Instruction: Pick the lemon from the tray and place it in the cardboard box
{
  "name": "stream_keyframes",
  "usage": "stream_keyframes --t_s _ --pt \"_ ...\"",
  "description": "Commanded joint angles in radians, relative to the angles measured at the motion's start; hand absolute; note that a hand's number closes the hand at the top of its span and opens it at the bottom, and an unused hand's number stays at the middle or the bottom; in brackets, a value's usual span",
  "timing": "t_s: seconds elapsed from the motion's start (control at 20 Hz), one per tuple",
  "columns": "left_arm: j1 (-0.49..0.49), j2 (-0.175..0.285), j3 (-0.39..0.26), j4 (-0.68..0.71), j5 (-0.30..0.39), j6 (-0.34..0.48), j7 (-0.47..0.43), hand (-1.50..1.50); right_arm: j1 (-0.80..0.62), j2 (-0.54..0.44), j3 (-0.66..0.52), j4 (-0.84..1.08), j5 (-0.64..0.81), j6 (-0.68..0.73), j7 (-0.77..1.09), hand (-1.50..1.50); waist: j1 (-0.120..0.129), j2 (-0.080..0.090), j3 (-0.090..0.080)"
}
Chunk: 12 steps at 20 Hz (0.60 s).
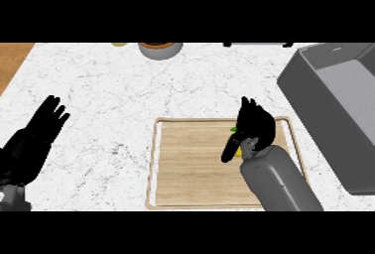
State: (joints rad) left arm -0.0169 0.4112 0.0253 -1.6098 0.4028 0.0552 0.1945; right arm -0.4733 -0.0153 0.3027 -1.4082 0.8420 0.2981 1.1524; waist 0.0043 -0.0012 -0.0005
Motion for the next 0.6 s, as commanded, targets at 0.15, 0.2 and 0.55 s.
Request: stream_keyframes --t_s 0.15,0.2,0.55 --pt "0.002 0.008 0.032 -0.010 -0.003 -0.026 -0.003 0.00 -0.017 0.015 0.018 0.068 -0.008 -0.002 0.180 -1.50 0.005 0.001 0.000" --pt "0.020 -0.012 0.015 -0.016 -0.020 -0.005 0.003 0.00 0.039 0.015 -0.004 -0.015 -0.007 0.072 0.172 -1.50 -0.006 -0.002 0.000" --pt "0.019 -0.021 0.026 -0.052 -0.027 -0.003 0.053 0.00 0.039 0.015 -0.005 0.055 0.008 0.006 0.134 -1.50 -0.003 -0.001 0.000"
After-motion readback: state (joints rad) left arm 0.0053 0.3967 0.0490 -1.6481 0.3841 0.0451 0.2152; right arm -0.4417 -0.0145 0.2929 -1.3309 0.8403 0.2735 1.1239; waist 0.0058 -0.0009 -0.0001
